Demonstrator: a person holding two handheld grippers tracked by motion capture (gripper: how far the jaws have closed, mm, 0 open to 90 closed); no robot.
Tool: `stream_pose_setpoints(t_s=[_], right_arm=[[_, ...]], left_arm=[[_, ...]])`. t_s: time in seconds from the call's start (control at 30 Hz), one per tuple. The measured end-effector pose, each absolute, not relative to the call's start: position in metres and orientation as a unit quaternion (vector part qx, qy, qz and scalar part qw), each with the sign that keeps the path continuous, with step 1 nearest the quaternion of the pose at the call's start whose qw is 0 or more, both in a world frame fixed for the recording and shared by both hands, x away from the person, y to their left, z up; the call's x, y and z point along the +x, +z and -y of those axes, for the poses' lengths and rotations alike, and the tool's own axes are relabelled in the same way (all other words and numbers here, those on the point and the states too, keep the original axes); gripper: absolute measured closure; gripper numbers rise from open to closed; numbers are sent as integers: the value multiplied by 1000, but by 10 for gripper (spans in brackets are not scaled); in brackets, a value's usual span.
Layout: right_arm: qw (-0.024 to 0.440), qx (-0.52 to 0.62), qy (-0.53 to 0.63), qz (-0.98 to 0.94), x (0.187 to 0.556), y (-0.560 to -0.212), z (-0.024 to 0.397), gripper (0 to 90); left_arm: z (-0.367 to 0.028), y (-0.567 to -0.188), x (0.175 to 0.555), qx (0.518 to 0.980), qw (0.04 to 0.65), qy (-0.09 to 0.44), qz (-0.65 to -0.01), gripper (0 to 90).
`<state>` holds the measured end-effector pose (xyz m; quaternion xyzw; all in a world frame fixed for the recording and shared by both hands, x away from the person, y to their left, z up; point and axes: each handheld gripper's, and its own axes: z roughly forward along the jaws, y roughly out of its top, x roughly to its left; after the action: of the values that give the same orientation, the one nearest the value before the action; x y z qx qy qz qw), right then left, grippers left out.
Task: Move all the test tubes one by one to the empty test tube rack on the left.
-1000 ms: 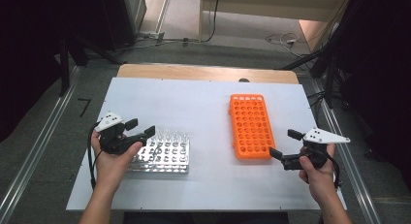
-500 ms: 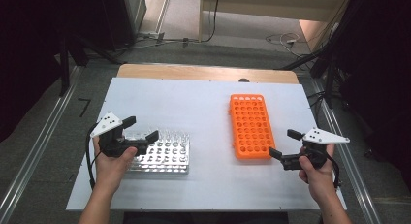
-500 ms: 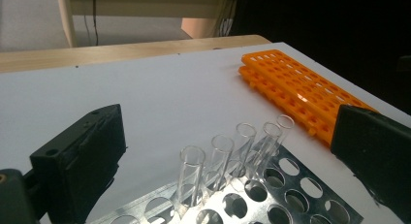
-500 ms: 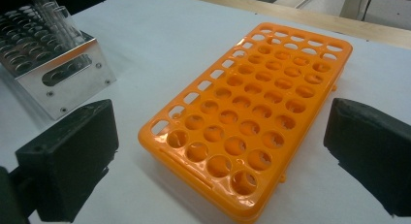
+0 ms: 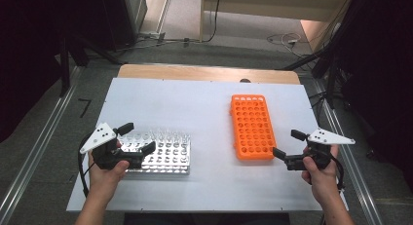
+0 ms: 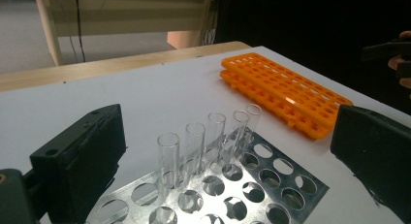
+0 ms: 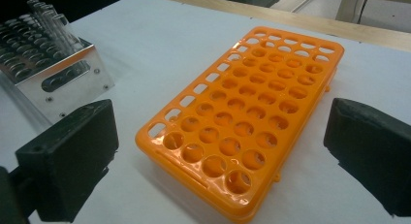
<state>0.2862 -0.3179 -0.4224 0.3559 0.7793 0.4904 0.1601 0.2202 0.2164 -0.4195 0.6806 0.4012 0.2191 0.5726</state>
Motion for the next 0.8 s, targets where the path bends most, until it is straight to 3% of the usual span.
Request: stream_pose_setpoints(t_s=[0.8], right_arm=[[178,360,497,-769,260,-444,350,0]], left_arm=[[-263,-445,171,660,581,249,-406,0]])
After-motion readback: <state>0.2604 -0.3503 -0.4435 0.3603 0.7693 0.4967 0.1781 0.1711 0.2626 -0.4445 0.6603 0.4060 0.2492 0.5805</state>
